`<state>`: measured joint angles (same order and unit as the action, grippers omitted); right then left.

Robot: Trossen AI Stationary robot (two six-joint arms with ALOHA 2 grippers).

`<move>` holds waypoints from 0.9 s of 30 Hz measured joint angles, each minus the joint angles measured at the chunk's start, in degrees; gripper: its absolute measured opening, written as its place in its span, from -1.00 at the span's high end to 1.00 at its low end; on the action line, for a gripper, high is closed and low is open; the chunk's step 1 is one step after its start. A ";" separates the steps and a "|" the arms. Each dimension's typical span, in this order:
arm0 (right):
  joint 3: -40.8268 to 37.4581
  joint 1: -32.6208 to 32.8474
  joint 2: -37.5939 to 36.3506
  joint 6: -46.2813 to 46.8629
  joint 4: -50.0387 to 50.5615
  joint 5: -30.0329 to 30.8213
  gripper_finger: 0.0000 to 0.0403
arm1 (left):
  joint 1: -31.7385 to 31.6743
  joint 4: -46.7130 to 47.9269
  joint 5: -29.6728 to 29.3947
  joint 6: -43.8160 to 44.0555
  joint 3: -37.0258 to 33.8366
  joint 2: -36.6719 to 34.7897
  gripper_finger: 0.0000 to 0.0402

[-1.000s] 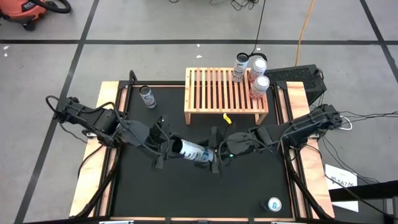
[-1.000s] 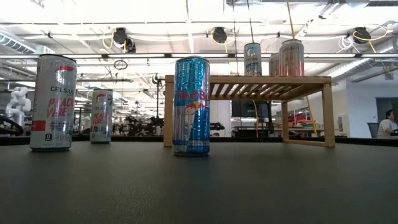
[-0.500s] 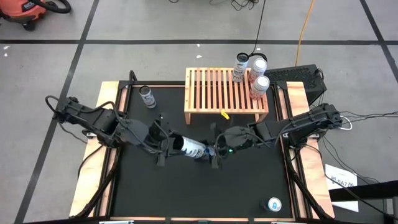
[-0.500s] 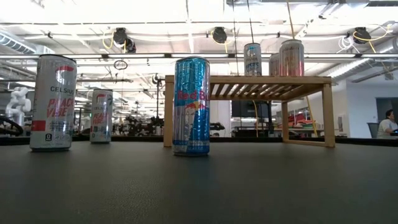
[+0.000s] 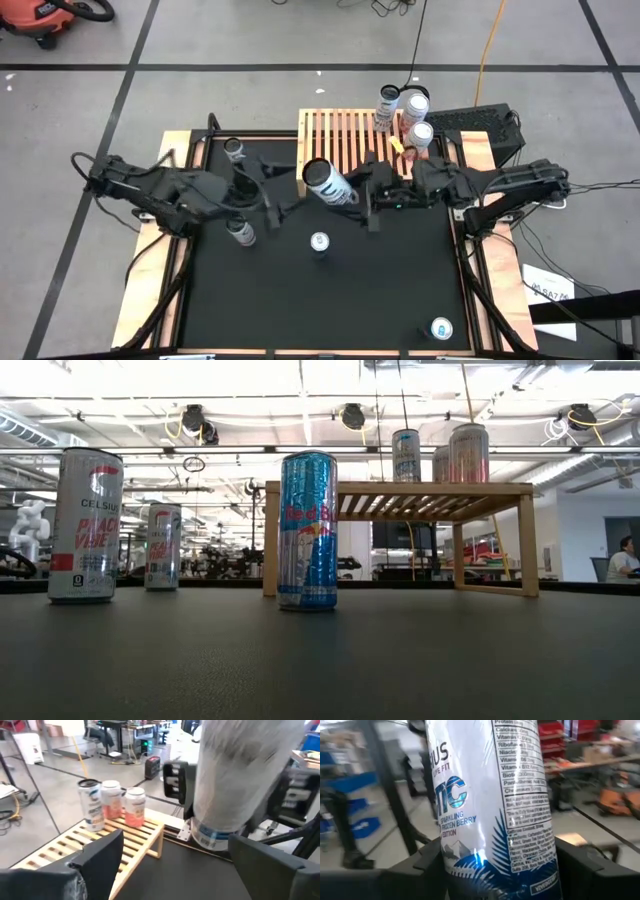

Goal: Place canned beverage on shelf
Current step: Put the bottom left white soda can on the shelf

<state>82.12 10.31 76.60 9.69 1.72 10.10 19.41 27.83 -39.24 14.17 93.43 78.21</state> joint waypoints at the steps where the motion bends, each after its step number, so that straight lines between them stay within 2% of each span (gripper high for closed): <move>1: 0.00 -0.38 -0.18 -0.50 -0.27 -1.08 -0.24 | -0.49 -1.35 0.94 -0.69 -0.09 0.72 -0.81; 9: 0.07 -0.94 -0.57 -3.92 -0.79 -1.40 -0.24 | -4.08 -17.84 8.19 -9.66 -0.20 5.19 -0.83; 14: -0.02 -1.25 0.03 -5.42 0.18 1.45 -0.24 | -5.31 -20.10 14.05 -10.16 -0.17 6.06 -0.83; 21: 0.01 -1.32 -0.17 -7.47 -0.82 1.86 -0.24 | -6.98 -21.51 14.54 -8.78 -0.17 6.39 -0.82; 27: -0.10 -1.70 -0.15 -9.52 -2.35 1.80 -0.24 | -7.49 -21.52 15.19 -8.46 -0.13 7.17 -0.61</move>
<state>82.02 8.61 76.45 0.16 -0.63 11.91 11.92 6.32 -24.05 5.72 93.30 85.38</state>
